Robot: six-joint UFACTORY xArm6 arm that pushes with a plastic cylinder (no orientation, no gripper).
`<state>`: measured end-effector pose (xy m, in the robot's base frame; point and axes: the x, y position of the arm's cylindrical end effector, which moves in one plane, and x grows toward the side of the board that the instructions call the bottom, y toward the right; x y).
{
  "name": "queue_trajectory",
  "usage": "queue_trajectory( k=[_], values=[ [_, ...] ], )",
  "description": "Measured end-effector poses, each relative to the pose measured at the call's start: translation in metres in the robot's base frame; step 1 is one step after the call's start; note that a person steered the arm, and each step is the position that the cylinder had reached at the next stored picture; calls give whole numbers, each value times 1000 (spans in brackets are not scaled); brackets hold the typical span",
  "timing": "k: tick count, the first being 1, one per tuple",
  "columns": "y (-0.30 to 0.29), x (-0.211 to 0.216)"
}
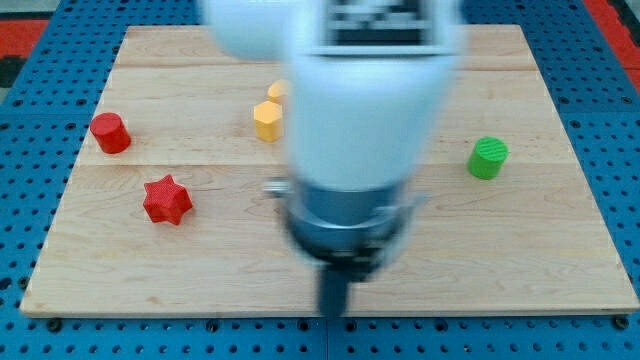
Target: Move the red circle towards center left
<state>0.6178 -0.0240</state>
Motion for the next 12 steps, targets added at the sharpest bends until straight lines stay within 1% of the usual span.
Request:
queue_trajectory(
  k=[1, 2, 3, 4, 5, 6, 8, 9, 12],
  values=[
    [-79, 0],
    [-160, -19],
    [-196, -67],
    [-202, -89],
    [-262, -99],
    [-278, -139],
    [-215, -231],
    [-212, -246],
    [-212, -246]
  ],
)
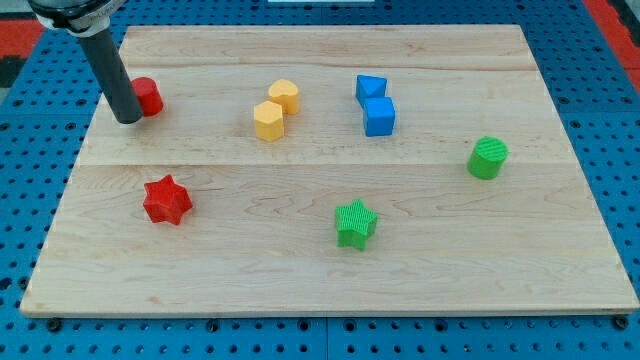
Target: Move the red circle towards center left
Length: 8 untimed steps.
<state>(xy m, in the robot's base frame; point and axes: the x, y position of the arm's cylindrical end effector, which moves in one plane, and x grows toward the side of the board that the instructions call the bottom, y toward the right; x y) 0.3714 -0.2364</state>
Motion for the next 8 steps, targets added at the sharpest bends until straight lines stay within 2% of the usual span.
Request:
queue_trajectory(
  k=[3, 4, 5, 6, 7, 8],
  values=[
    [12, 9],
    [41, 38],
    [56, -15],
    [37, -68],
    [23, -59],
    [23, -29]
  ],
)
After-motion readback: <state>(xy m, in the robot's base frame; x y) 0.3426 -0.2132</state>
